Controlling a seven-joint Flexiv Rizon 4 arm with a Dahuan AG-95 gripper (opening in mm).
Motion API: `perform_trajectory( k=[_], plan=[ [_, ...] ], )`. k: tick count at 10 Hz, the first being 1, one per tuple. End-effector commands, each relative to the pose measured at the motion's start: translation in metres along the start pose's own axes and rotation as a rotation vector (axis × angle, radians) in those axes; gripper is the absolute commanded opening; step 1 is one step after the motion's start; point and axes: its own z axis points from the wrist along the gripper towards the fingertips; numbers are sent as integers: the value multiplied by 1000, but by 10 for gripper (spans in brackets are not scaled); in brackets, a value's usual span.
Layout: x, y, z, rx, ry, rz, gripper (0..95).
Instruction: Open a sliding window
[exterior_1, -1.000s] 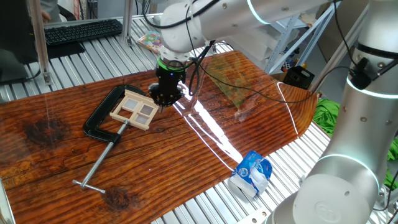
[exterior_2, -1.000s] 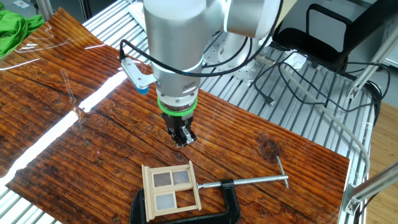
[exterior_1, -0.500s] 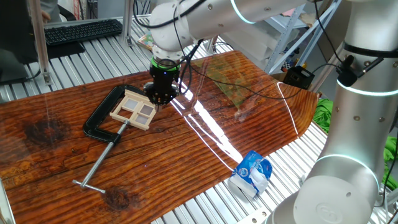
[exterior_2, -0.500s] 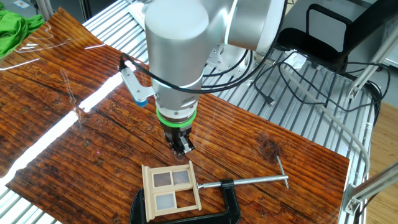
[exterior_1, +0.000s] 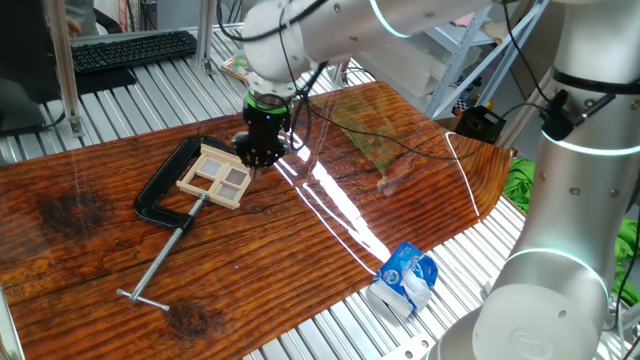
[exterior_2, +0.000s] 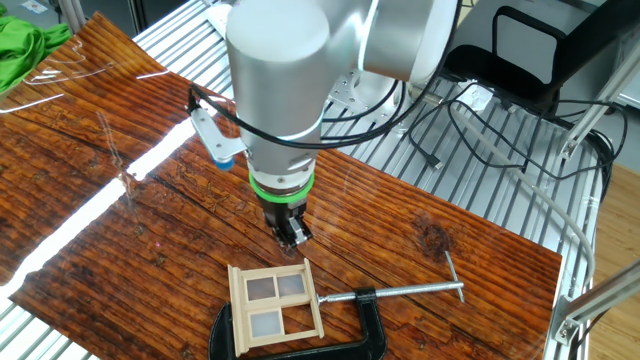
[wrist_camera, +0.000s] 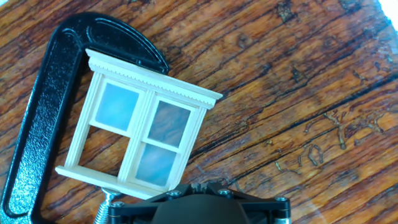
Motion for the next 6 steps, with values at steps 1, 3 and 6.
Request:
perform_trajectory(
  k=[1, 3, 6],
  plan=[
    [1, -1, -1, 2, -16, -10, 0],
    [1, -1, -1, 36, -7, -25, 0],
    [1, -1, -1, 49, 11, -39, 0]
  ],
)
